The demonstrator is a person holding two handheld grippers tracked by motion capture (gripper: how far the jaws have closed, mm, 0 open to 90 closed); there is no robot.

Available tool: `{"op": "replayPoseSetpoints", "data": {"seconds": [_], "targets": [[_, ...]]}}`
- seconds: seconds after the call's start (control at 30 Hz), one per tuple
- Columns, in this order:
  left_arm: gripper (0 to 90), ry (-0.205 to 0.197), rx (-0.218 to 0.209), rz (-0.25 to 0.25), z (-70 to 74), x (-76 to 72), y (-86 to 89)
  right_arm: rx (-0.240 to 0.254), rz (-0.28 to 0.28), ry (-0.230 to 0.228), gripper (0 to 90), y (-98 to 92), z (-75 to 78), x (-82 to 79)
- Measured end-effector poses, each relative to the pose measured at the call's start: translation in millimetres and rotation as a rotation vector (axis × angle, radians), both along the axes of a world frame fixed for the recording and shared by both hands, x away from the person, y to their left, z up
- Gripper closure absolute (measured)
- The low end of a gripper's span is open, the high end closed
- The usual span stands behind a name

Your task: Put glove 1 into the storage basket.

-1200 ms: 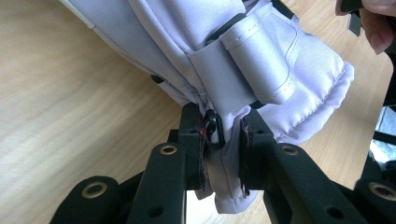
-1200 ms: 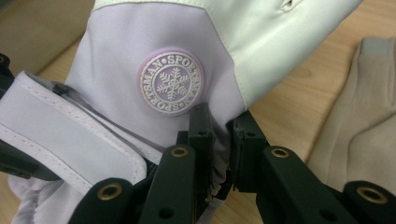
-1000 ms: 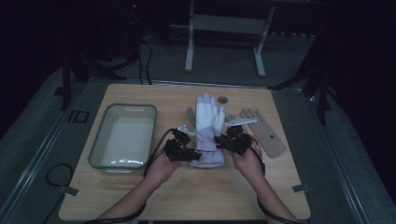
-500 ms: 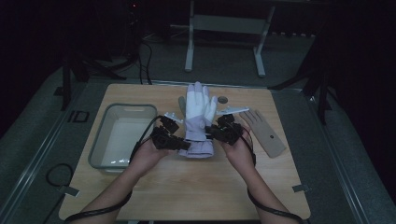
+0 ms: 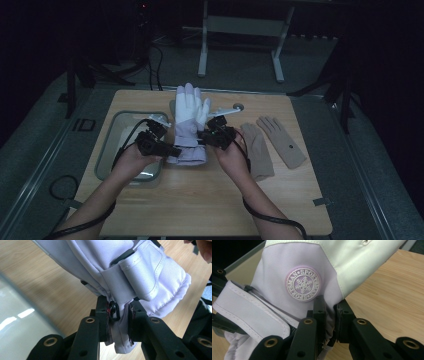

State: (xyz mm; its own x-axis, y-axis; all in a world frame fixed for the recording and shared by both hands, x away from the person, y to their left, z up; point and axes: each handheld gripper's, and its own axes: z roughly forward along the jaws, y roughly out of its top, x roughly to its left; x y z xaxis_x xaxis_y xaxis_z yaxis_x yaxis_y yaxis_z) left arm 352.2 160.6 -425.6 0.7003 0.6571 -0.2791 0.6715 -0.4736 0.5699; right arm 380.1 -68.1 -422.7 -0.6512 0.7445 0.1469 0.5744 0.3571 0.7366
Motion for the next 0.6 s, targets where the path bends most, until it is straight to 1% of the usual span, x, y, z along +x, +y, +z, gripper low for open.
{"op": "replayPoseSetpoints", "data": {"seconds": [0.1,0.33,0.37,0.4,0.5,0.6], "targets": [[75.0,0.004,0.019,0.01,3.0,-1.9,15.3,0.002,0.011,0.006,80.8,16.0,0.9,0.6],[74.9,0.025,0.034,0.052,9.0,-8.0,55.3,0.008,0.047,0.012,80.8,58.8,4.1,1.8],[74.9,0.025,0.034,0.052,9.0,-8.0,55.3,0.008,0.053,0.015,80.8,64.8,4.3,1.8],[74.9,0.032,0.04,0.06,9.9,-9.2,66.2,0.006,0.059,0.02,80.8,70.6,4.4,2.0],[74.9,0.056,0.044,0.073,10.3,-10.5,82.1,0.007,0.075,0.03,80.8,87.3,4.4,2.4],[75.0,0.063,0.051,0.088,9.7,-12.8,96.0,0.01,0.086,0.034,80.8,102.9,3.5,2.2]]}}
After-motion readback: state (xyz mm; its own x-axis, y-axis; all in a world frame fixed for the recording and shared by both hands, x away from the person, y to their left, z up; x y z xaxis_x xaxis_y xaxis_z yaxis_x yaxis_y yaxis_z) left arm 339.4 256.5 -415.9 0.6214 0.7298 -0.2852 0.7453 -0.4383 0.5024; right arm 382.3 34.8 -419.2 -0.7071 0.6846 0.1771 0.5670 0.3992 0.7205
